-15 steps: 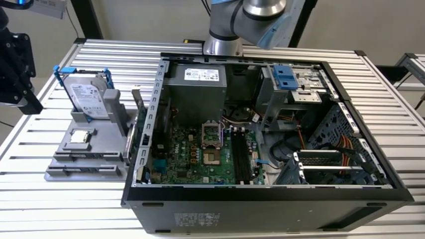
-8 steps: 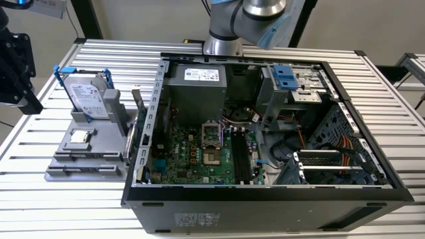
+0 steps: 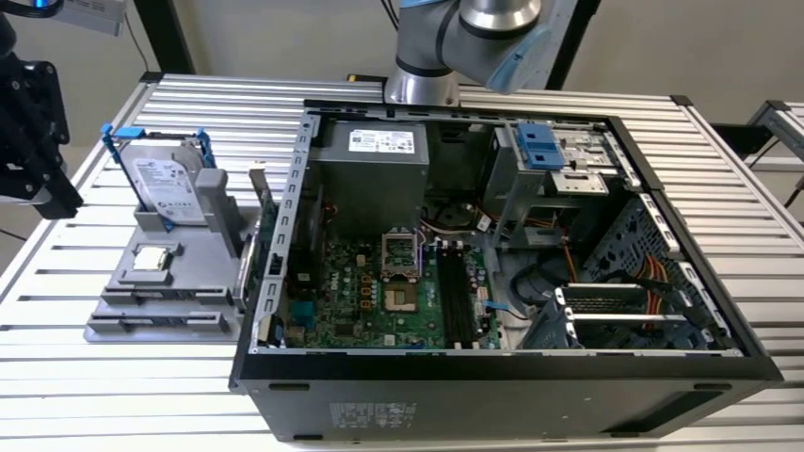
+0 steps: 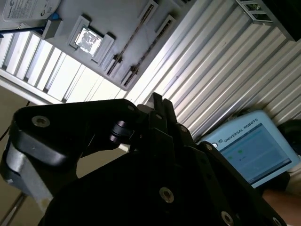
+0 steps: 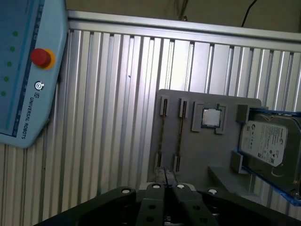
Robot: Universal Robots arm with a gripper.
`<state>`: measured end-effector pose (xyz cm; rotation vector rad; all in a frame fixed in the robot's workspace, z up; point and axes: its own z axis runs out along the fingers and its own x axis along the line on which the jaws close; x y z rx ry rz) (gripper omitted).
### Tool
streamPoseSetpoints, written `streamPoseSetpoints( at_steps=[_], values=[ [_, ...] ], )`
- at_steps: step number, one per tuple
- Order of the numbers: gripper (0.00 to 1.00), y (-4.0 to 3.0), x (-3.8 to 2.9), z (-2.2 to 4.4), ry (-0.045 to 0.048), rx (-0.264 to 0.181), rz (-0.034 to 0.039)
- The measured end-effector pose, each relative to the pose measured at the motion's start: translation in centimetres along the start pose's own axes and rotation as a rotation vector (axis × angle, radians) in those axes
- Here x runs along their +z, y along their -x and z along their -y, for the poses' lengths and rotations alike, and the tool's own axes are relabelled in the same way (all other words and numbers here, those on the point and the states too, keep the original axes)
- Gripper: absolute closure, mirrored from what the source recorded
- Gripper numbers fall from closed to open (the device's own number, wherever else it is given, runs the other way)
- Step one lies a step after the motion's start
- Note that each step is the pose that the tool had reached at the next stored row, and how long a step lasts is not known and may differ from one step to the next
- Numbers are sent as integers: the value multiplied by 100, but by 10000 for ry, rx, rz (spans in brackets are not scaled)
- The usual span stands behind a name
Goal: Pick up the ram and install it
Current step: 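Pick up the ram and move it above insertion slot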
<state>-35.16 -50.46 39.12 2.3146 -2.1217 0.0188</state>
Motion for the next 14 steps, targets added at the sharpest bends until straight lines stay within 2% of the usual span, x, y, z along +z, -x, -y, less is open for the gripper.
streamPoseSetpoints(
  at_steps=[14],
  values=[
    [0,1,-1,0,-9,11,-2]
  ],
)
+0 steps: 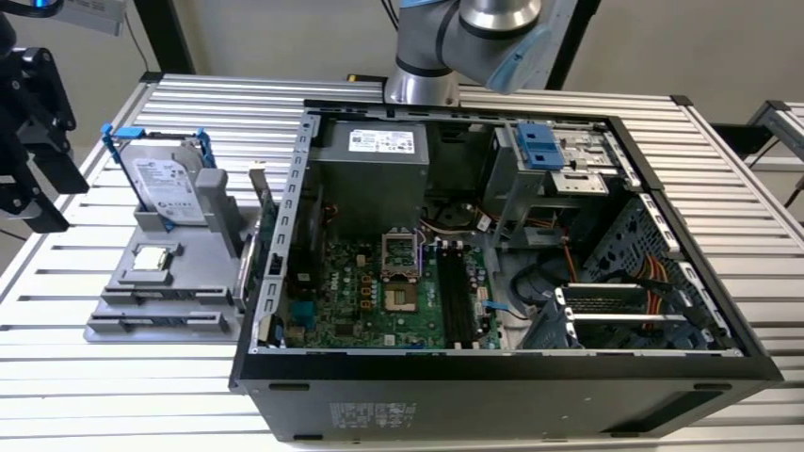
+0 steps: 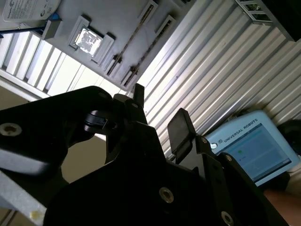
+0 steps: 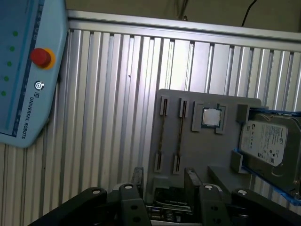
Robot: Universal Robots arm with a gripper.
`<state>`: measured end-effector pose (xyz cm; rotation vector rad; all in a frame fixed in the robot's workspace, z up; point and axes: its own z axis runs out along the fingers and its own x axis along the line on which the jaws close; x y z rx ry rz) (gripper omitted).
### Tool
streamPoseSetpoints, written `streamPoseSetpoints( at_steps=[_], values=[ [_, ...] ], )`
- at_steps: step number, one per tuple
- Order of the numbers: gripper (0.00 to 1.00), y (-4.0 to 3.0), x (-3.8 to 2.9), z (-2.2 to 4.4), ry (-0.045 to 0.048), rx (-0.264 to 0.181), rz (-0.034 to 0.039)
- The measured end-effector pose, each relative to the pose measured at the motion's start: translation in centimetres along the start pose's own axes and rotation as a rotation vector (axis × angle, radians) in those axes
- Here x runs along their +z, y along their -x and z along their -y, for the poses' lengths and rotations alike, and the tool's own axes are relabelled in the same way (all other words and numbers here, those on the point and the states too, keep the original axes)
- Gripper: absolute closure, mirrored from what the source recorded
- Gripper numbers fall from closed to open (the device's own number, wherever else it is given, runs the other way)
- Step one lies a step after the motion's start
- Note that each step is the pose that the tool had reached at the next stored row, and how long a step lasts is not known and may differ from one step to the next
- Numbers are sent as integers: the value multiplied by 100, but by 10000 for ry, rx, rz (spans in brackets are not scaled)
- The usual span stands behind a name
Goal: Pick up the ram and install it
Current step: 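Pick up the ram and move it above insertion slot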
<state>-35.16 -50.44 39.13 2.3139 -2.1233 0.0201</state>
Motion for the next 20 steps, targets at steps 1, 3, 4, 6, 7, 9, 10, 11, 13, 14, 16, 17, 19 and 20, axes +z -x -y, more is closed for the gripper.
streamPoseSetpoints(
  at_steps=[1,3,4,6,7,9,10,11,13,14,16,17,19,20],
  values=[
    [0,1,2,0,-1,58,1],
    [0,1,5,0,0,262,0],
    [0,2,5,0,3,362,-2],
    [0,3,10,1,3,560,-2],
    [0,4,13,1,6,674,-4],
    [0,5,17,0,8,876,-7],
    [0,5,18,0,9,965,-7],
    [0,5,18,0,11,1023,-8],
    [0,5,19,0,10,1051,-8],
    [0,6,19,0,10,1053,-7],
    [0,5,19,0,10,1054,-8],
    [0,5,19,0,10,1055,-7],
    [0,5,19,0,10,1056,-7],
    [0,6,22,1,10,1056,-7]
  ],
)
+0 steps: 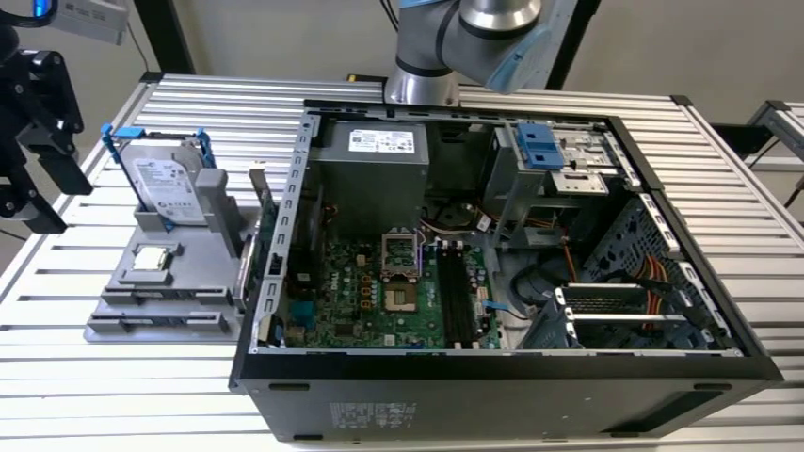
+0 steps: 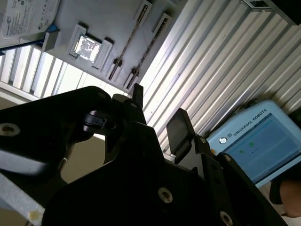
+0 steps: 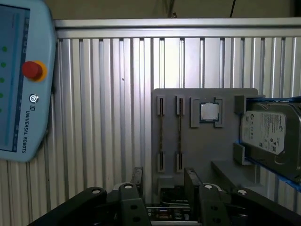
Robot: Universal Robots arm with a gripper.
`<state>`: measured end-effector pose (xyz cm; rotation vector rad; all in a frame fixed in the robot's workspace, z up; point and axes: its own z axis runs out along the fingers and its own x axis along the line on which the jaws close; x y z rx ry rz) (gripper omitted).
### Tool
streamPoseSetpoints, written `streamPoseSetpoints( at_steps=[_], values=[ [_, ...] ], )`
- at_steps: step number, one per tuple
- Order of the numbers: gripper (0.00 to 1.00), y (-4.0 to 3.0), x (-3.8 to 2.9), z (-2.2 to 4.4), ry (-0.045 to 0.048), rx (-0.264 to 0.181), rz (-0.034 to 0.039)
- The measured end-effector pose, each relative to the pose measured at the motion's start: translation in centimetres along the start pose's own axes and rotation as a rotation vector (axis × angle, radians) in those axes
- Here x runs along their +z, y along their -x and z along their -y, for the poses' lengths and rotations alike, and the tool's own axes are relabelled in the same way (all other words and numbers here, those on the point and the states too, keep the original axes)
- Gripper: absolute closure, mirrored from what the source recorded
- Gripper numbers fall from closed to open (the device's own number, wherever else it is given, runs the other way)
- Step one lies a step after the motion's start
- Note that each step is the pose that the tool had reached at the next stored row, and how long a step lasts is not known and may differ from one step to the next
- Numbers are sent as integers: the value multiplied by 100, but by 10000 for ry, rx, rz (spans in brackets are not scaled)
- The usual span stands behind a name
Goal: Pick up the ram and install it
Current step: 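Pick up the ram and move it above insertion slot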
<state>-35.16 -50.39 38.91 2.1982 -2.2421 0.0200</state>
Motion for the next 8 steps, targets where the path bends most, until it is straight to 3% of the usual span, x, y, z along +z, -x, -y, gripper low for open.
streamPoseSetpoints(
  at_steps=[8],
  values=[
    [0,2,30,0,0,0,-3]
  ],
)
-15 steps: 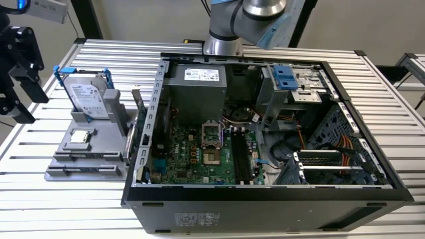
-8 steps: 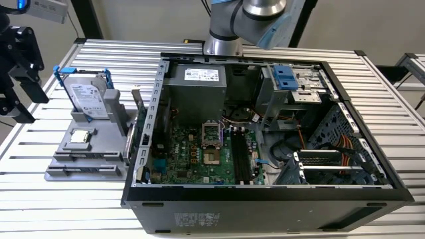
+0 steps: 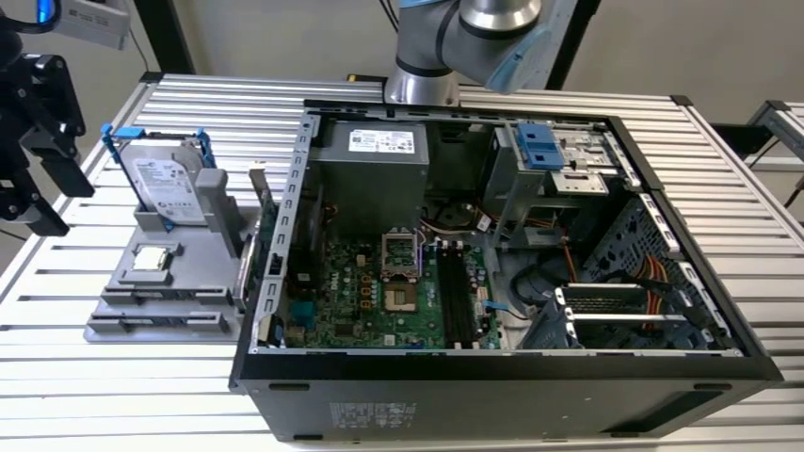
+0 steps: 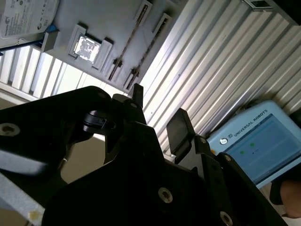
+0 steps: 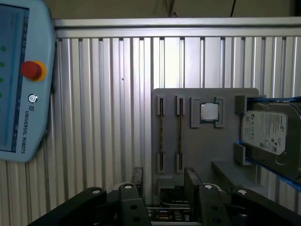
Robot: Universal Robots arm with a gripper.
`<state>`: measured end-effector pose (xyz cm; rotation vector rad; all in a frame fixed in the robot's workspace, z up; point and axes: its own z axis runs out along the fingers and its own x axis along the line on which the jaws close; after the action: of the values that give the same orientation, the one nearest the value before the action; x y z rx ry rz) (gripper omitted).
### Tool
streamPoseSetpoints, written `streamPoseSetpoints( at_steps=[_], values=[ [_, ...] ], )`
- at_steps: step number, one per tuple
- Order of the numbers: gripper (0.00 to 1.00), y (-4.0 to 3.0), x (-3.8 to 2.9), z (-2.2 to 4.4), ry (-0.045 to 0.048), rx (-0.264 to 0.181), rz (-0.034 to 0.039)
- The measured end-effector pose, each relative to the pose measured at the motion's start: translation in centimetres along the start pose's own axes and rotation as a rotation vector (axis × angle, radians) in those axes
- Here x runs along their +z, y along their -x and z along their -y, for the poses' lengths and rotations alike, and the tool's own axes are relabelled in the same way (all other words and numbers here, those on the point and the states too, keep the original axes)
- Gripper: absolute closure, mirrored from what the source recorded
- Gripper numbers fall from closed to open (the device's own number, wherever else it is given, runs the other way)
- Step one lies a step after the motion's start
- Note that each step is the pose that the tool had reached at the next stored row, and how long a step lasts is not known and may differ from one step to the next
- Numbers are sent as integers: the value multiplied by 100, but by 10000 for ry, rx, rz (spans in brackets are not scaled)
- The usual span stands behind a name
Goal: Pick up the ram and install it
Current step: 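Pick up the ram and move it above insertion slot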
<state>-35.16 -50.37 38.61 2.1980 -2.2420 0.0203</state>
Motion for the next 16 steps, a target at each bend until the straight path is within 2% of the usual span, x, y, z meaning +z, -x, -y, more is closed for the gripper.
streamPoseSetpoints(
  at_steps=[16],
  values=[
    [0,9,64,-1,0,0,-6]
  ],
)
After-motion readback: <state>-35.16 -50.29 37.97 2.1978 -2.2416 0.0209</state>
